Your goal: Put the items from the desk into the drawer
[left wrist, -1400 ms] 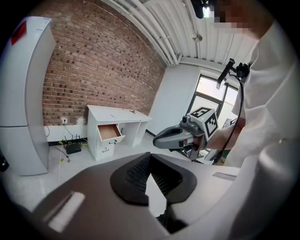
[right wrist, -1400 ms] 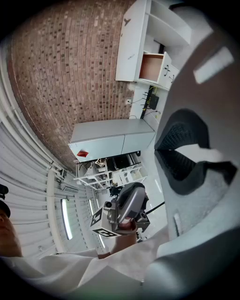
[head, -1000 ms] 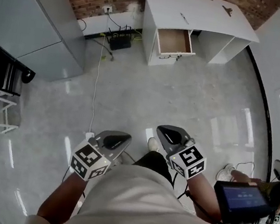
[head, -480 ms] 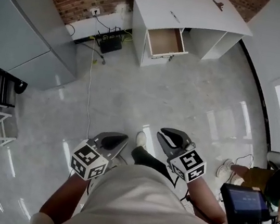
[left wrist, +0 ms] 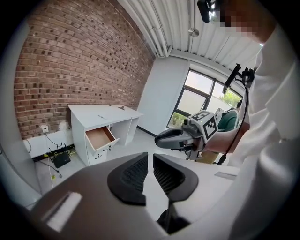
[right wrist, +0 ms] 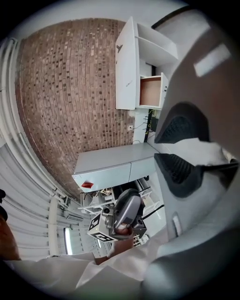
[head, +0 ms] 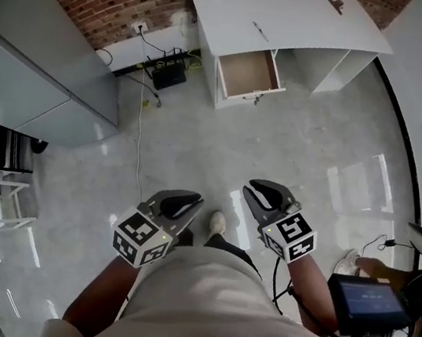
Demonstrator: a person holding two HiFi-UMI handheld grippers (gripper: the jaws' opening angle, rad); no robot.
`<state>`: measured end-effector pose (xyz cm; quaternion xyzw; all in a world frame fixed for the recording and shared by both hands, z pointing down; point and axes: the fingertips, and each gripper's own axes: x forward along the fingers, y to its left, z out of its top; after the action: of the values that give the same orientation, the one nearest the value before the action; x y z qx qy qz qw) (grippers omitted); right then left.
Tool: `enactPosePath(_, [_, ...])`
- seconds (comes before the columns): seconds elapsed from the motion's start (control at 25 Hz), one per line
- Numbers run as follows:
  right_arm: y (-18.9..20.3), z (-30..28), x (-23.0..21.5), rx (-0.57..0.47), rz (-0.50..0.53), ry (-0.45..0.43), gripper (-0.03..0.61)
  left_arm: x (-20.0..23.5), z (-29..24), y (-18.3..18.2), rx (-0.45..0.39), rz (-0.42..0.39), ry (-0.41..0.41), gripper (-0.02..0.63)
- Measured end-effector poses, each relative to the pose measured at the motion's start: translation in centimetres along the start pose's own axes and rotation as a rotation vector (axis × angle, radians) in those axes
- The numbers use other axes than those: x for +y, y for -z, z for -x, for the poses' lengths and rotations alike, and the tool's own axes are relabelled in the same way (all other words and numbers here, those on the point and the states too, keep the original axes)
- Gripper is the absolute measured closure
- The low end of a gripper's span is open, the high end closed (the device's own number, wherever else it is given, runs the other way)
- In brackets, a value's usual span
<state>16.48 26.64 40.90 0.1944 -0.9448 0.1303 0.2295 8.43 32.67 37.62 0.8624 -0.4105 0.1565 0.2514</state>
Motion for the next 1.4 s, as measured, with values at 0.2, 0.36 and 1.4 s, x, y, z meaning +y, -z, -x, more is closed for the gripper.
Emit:
enactPosePath(0.2, [-1.2, -3.2, -4.2, -0.001, -0.044, 0.033, 0.52, 4.0, -2.4, -1.5, 0.021, -0.001, 0.031, 0.571])
enactPosePath(0.36, [-3.7, -7.1, -7.8, 0.01, -0.045, 0.07, 0.52, 9.3, -4.2, -4.1, 0.012, -0.018, 0.064, 0.571])
enactPosePath(1.4, [-15.4, -32.2, -43.0, 0.203, -0.055, 0.221, 0.52, 35.9, -14.7, -18.1, 0.076, 0.061, 0.127, 0.606])
